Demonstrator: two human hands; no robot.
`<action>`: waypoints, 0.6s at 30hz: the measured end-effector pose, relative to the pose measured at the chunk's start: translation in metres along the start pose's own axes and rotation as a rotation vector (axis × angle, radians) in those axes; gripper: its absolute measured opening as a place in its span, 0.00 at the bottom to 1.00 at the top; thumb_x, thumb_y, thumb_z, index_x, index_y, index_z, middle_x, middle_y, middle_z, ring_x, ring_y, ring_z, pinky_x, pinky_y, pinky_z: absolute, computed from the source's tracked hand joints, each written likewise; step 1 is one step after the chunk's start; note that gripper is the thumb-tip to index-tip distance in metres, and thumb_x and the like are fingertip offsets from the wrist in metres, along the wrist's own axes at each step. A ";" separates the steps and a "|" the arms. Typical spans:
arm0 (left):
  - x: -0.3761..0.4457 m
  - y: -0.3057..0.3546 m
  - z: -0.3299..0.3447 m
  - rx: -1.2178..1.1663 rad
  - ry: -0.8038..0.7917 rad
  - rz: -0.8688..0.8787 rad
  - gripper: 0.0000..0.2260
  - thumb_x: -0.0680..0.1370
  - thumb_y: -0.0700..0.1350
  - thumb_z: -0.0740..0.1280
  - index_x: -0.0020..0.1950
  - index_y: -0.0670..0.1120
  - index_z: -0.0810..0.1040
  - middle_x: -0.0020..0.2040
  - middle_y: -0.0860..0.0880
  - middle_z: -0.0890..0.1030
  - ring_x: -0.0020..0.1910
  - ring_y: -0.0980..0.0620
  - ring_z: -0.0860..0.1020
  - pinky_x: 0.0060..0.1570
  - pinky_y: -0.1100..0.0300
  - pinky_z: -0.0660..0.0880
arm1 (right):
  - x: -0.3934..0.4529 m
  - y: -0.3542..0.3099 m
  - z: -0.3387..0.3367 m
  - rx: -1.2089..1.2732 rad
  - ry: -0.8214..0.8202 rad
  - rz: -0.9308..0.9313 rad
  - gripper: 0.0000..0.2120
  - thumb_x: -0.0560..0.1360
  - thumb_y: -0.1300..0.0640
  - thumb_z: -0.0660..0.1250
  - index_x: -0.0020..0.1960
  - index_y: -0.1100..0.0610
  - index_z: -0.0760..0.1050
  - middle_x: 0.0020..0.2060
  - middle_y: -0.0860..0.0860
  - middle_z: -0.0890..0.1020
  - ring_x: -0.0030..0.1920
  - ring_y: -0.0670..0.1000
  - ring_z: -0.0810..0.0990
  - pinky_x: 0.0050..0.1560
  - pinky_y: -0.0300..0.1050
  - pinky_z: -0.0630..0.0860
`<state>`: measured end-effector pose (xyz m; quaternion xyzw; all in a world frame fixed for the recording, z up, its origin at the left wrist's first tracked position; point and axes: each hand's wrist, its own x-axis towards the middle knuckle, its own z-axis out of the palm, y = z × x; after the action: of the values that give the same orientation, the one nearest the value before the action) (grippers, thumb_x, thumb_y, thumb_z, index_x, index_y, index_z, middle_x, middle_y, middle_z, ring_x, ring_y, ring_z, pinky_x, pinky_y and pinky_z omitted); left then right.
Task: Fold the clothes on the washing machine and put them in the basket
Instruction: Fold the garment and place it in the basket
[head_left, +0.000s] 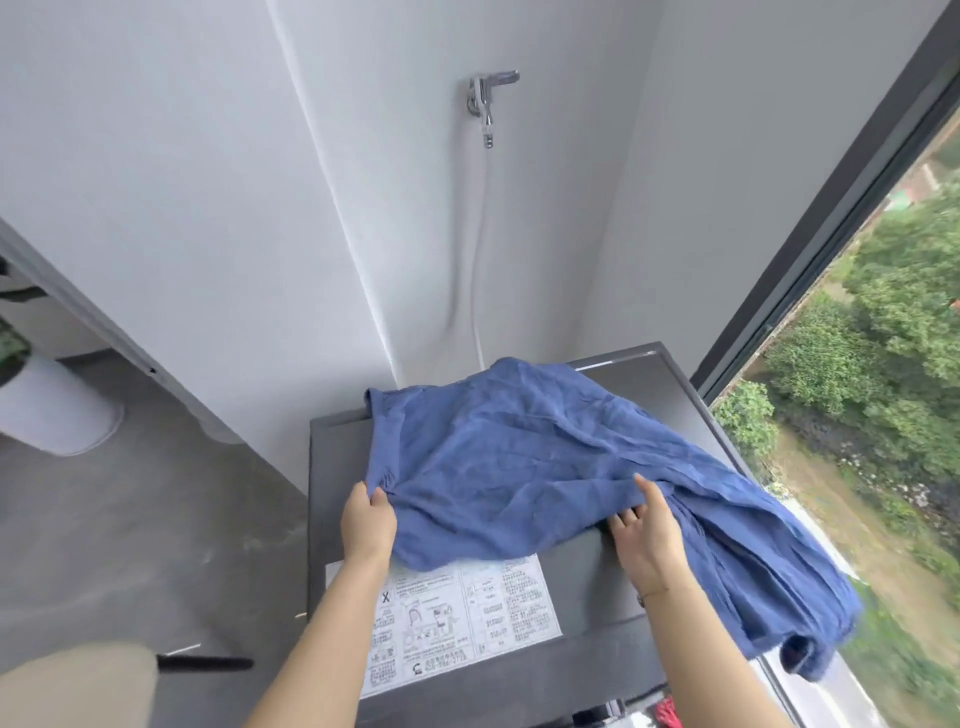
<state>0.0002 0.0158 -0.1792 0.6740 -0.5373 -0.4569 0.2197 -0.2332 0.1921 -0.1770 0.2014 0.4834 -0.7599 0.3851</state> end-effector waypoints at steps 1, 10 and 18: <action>0.000 0.000 -0.001 -0.078 0.047 -0.030 0.09 0.82 0.38 0.56 0.44 0.42 0.72 0.43 0.43 0.75 0.45 0.45 0.73 0.45 0.56 0.66 | 0.008 -0.010 -0.001 0.009 0.014 -0.017 0.20 0.78 0.58 0.65 0.69 0.59 0.71 0.58 0.53 0.81 0.55 0.51 0.81 0.46 0.43 0.78; -0.002 0.004 -0.042 -0.289 0.341 0.024 0.07 0.82 0.40 0.56 0.46 0.40 0.71 0.41 0.45 0.69 0.41 0.49 0.66 0.36 0.58 0.63 | 0.042 -0.095 0.036 -0.184 -0.050 -0.078 0.16 0.76 0.65 0.65 0.64 0.63 0.73 0.63 0.62 0.77 0.56 0.57 0.80 0.51 0.42 0.76; -0.025 -0.003 -0.047 -0.135 0.358 0.079 0.07 0.82 0.41 0.57 0.54 0.40 0.72 0.47 0.45 0.76 0.46 0.45 0.73 0.46 0.55 0.67 | 0.033 -0.129 0.070 -0.186 -0.213 -0.026 0.15 0.78 0.48 0.66 0.62 0.52 0.76 0.45 0.47 0.86 0.45 0.43 0.85 0.41 0.38 0.79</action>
<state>0.0412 0.0309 -0.1493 0.7067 -0.4839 -0.3555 0.3743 -0.3501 0.1472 -0.0927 0.0767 0.5109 -0.7338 0.4412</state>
